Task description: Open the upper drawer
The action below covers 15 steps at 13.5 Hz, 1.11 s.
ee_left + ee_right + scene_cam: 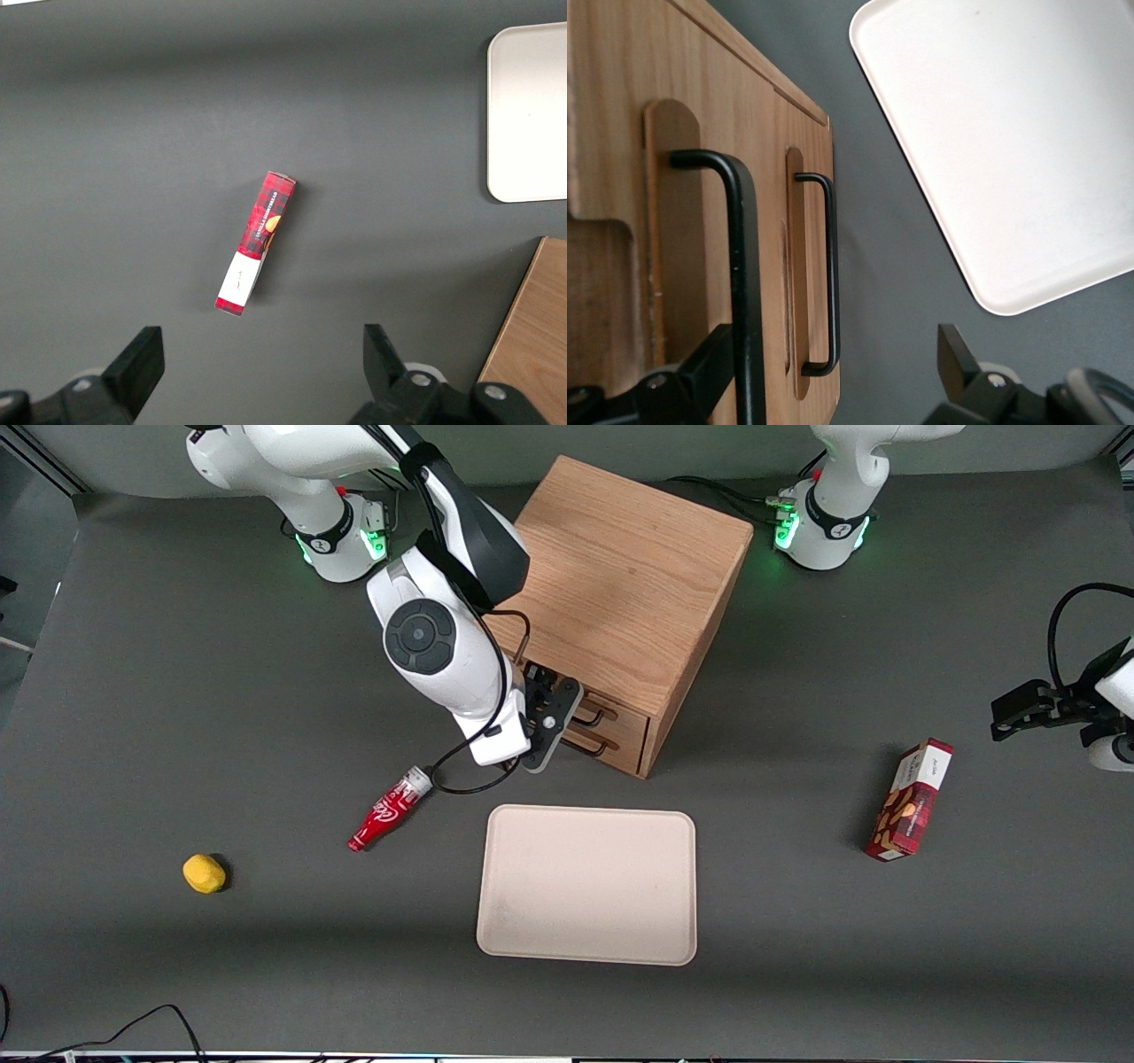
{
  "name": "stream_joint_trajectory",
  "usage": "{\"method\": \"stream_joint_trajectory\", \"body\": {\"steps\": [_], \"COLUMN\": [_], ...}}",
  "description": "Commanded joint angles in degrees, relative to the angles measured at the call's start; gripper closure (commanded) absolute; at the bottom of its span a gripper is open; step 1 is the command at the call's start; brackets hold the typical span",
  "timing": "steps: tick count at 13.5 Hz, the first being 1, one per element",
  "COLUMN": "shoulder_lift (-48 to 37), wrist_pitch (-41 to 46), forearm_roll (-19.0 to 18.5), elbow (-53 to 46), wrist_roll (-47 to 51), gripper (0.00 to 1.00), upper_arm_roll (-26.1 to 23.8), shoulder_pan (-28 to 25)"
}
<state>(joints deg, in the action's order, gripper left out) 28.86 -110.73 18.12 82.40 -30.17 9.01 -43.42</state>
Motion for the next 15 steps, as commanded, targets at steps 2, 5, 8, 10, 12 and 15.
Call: {"method": "stream_joint_trajectory", "body": {"steps": [2, 5, 8, 10, 12, 15], "shoulder_lift": [-0.65, 0.41, 1.72, 2.51, 3.3, 5.15], "wrist_pitch": [-1.24, -1.33, -1.42, -1.42, -1.42, -3.08], "forearm_roll": [1.04, 0.6, -3.25, -3.97, -3.89, -3.97], "elbow": [1.27, 0.74, -1.8, -3.55, -5.14, -8.21], "wrist_roll": [-1.47, -4.37, -4.81, -4.98, -5.6, -5.6], "gripper": [0.0, 0.0, 0.0, 0.0, 0.0, 0.0], "upper_arm_roll": [-0.75, -0.05, 0.39, 1.71, 4.08, 6.02], "shoulder_pan": [0.27, 0.8, 1.85, 2.12, 2.2, 3.95]}}
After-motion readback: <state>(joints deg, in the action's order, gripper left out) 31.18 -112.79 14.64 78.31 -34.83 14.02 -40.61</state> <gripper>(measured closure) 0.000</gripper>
